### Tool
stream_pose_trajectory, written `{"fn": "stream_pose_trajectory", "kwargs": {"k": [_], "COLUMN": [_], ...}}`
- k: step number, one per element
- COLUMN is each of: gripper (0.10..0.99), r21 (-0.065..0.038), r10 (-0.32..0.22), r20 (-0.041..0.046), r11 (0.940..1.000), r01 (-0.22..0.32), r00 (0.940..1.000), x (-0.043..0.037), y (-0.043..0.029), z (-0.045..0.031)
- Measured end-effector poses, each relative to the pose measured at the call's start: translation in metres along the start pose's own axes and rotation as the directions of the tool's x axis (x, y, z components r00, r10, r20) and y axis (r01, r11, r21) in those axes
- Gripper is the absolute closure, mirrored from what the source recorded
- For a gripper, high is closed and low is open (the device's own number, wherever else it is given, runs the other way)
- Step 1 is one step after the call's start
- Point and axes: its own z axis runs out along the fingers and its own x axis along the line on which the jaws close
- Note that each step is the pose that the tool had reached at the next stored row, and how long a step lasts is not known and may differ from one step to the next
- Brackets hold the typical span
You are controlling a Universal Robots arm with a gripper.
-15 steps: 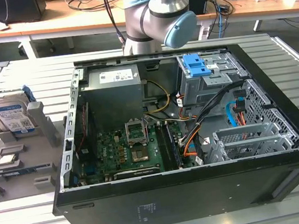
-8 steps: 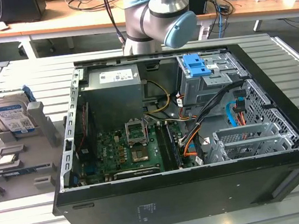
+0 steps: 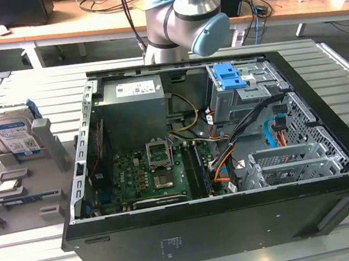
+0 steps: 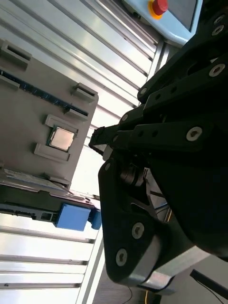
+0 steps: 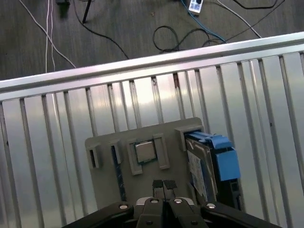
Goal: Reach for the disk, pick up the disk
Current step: 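Pick up the disk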
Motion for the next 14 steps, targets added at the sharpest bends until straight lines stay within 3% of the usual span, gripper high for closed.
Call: {"fn": "stream_pose_trajectory", "kwargs": {"k": [6, 14], "gripper": [0.980, 0.980], "r21": [0.000, 0.000], "r10": [-0.080, -0.171], "r20": [-0.0030, -0.0066], "r11": [0.9968, 0.9852], "r01": [0.080, 0.171], "r00": [0.9968, 0.9852], "x": [0.0000, 0.0000], "y": [0.0000, 0.0000], "z": [0.0000, 0.0000]}}
